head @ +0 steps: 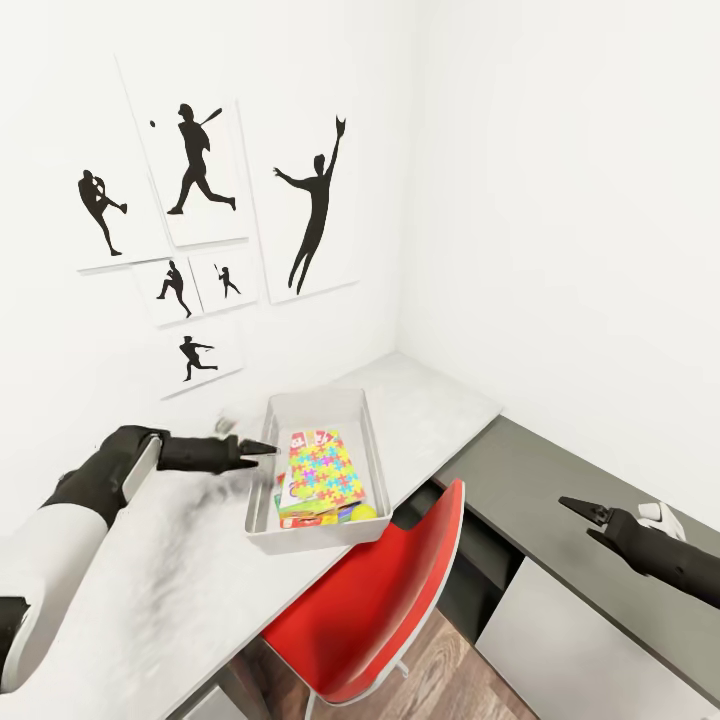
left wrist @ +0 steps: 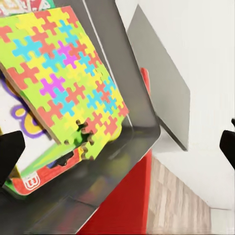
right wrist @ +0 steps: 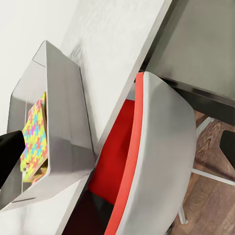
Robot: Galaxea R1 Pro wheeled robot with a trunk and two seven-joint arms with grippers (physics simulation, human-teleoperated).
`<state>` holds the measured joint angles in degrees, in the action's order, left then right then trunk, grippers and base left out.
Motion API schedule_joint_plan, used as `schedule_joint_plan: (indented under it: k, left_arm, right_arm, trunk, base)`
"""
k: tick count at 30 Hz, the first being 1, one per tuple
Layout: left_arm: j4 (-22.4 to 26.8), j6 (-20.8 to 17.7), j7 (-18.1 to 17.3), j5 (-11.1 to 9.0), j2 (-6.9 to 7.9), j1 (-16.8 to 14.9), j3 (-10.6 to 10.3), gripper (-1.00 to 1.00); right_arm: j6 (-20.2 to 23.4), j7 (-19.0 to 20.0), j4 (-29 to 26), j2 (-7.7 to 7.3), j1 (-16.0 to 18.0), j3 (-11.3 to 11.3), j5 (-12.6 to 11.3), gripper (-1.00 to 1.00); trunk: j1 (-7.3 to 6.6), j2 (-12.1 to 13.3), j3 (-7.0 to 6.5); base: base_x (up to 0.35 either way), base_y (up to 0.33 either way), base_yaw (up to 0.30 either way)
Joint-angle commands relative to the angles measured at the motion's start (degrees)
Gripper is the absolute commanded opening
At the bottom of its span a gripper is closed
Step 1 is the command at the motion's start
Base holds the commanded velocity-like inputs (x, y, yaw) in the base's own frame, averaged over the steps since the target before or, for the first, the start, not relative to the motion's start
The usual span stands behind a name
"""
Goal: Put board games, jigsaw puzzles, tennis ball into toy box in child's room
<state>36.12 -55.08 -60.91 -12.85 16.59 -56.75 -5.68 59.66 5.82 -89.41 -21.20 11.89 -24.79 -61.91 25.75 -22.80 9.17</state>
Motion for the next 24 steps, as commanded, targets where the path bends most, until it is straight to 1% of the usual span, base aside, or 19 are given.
schedule_joint_plan:
  k: [1,3,5,6,7,8,9,10,11,12,14,15,17,18,20,24]
  left_arm:
    - [0.5,-0.3,-1.8,-0.4,0.87,0.0,-0.3,1.0]
    - [2.5,-0.4,-6.5,-0.4,2.84,0.3,-0.3,1.0]
    - [4.6,-0.4,-13.3,-0.4,5.29,0.9,-0.2,1.0]
    - [5.2,-0.2,-17.2,-0.4,6.68,1.6,-0.1,1.0]
    - [5.8,0.0,-23.3,-0.3,8.87,3.2,-0.1,1.0]
    - [6.0,0.3,-26.6,-0.3,10.28,4.3,-0.1,1.0]
    - [6.1,1.1,-28.6,-0.3,11.63,5.7,0.0,1.0]
    - [6.2,2.3,-29.1,-0.4,12.87,7.3,0.2,1.0]
    - [6.2,3.5,-29.1,-0.8,13.99,9.1,0.9,1.0]
    - [6.2,4.5,-29.1,-1.5,14.94,10.9,2.0,1.0]
    - [6.2,5.9,-29.1,-3.5,16.06,15.1,5.5,1.0]
    - [6.3,6.8,-29.1,-4.7,16.48,18.1,8.4,1.0]
    - [7.0,7.5,-29.1,-5.4,16.93,20.7,12.3,1.0]
    - [7.5,7.7,-29.1,-5.6,17.22,21.5,13.8,1.0]
    - [8.1,7.9,-29.1,-5.8,17.77,22.5,15.4,1.0]
    - [9.3,8.1,-29.1,-5.9,18.08,23.1,16.4,1.0]
  right_arm:
    - [0.3,0.6,0.0,-0.02,0.1,-0.1,0.6,1.0]
    - [0.3,0.6,0.0,-0.03,0.1,-0.1,0.5,1.0]
    - [0.3,0.6,0.0,-0.05,0.1,-0.1,0.4,1.0]
    - [0.3,0.7,0.0,-0.06,0.1,-0.2,0.4,1.0]
    - [0.3,0.7,0.0,-0.05,0.1,-0.2,0.3,1.0]
    - [0.3,0.7,0.0,-0.05,0.1,-0.2,0.3,1.0]
    - [0.3,0.7,0.0,-0.06,0.1,-0.2,0.3,1.0]
    - [0.3,0.7,0.0,-0.03,0.1,-0.2,0.2,1.0]
    - [0.3,0.7,0.0,-0.04,0.1,-0.2,0.2,1.0]
    - [0.3,0.7,0.0,-0.05,0.1,-0.2,0.2,1.0]
    - [0.3,0.7,0.0,-0.06,0.1,-0.2,0.2,1.0]
    - [0.3,0.7,0.0,-0.05,0.1,-0.2,0.1,1.0]
    - [0.3,0.7,0.0,-0.01,0.1,-0.2,0.0,1.0]
    - [0.3,0.7,0.0,0.0,0.1,-0.2,0.0,1.0]
    - [0.3,0.7,0.0,0.01,0.1,-0.2,0.0,1.0]
    - [0.3,0.7,0.0,0.02,0.1,-0.2,-0.1,1.0]
  trunk:
    - [0.04,-0.1,0.12]
    - [0.04,-0.1,0.12]
    - [0.04,-0.1,0.12]
    - [0.04,-0.1,0.12]
    - [0.04,-0.1,0.12]
    - [0.04,-0.1,0.12]
    - [0.04,-0.1,0.12]
    - [0.04,-0.1,0.12]
    - [0.04,-0.1,0.12]
    - [0.04,-0.1,0.12]
    - [0.04,-0.1,0.12]
    - [0.04,-0.1,0.12]
    - [0.04,-0.1,0.12]
    - [0.04,-0.1,0.12]
    - [0.04,-0.1,0.12]
    - [0.04,-0.1,0.1]
  base:
    - [0.0,0.0,0.0]
    - [0.0,0.0,0.0]
    - [0.0,0.0,0.0]
    - [-0.008,0.0,0.0]
    - [-0.083,0.0,0.0]
    - [-0.154,0.0,0.0]
    - [-0.215,0.0,0.0]
    - [-0.254,0.0,0.0]
    - [-0.218,0.0,0.0]
    - [-0.14,0.0,0.0]
    - [-0.073,0.0,0.0]
    - [-0.029,0.0,0.0]
    - [-0.015,0.0,0.0]
    - [-0.008,0.0,0.0]
    - [-0.007,0.0,0.0]
    - [-0.137,0.0,-0.018]
